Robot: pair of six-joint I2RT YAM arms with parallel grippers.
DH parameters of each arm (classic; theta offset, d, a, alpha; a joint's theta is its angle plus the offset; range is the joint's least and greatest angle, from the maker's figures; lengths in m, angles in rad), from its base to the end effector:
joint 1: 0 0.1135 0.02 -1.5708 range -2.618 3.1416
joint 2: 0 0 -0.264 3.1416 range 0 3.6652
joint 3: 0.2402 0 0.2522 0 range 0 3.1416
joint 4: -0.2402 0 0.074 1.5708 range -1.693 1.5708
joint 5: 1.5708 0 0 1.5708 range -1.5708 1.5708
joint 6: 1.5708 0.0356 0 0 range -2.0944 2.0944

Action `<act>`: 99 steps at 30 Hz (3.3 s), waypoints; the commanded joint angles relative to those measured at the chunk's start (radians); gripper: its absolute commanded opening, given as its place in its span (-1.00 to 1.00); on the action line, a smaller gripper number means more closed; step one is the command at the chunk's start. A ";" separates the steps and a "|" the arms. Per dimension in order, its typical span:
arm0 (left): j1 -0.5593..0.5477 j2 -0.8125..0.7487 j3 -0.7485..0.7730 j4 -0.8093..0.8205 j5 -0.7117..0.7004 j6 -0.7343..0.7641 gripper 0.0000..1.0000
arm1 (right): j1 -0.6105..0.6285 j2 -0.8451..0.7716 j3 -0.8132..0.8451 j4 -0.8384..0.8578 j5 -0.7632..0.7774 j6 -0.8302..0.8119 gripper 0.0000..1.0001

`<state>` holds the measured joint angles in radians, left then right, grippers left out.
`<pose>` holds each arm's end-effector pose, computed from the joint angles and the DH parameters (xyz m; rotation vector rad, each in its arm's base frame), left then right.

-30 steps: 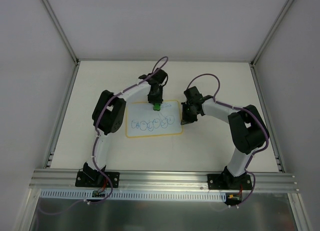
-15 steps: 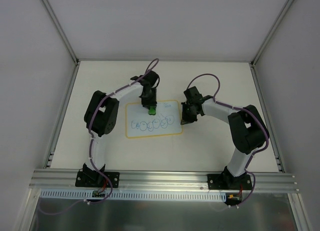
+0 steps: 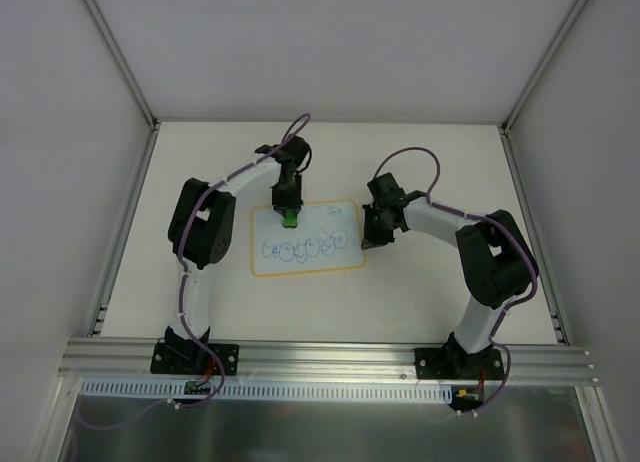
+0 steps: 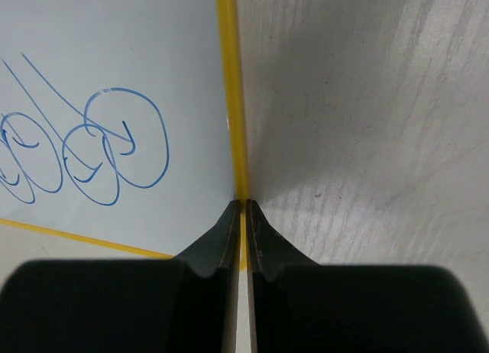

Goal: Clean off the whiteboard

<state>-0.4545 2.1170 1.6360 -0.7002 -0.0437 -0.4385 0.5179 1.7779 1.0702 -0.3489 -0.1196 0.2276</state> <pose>0.3993 -0.1934 0.1776 0.0102 2.7659 -0.1811 0.3048 0.1785 0.1630 -0.4288 2.6424 0.4055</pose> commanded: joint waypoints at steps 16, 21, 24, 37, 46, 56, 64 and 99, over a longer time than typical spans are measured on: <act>-0.086 -0.024 -0.136 -0.087 -0.010 -0.052 -1.00 | 0.002 -0.014 -0.023 -0.022 0.044 -0.004 -0.88; -0.007 -0.216 -0.387 0.002 -0.013 -0.100 -1.00 | 0.002 -0.008 -0.021 -0.018 0.032 -0.005 -0.89; 0.016 -0.316 -0.520 0.045 -0.034 -0.131 -1.00 | 0.002 -0.006 -0.024 -0.012 0.029 -0.008 -0.88; -0.044 -0.361 -0.598 0.125 -0.056 -0.148 -1.00 | 0.004 -0.014 -0.039 0.008 0.018 -0.008 -0.89; -0.288 -0.134 -0.343 0.122 0.094 -0.155 -1.00 | 0.004 -0.021 -0.046 0.008 0.028 -0.004 -0.89; -0.145 -0.305 -0.559 0.113 -0.043 -0.186 -1.00 | 0.004 -0.028 -0.053 0.007 0.029 -0.001 -0.89; 0.051 -0.456 -0.742 0.111 -0.099 -0.128 -1.00 | 0.004 -0.012 -0.044 0.007 0.020 -0.002 -0.89; 0.036 -0.222 -0.384 0.110 0.041 -0.002 -1.00 | 0.004 -0.002 -0.038 0.007 0.014 -0.004 -0.89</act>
<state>-0.3443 1.9057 1.3159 -0.5350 -0.0429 -0.4129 0.5217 1.7618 1.0412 -0.3073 -0.1371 0.2283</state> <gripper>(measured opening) 0.264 0.060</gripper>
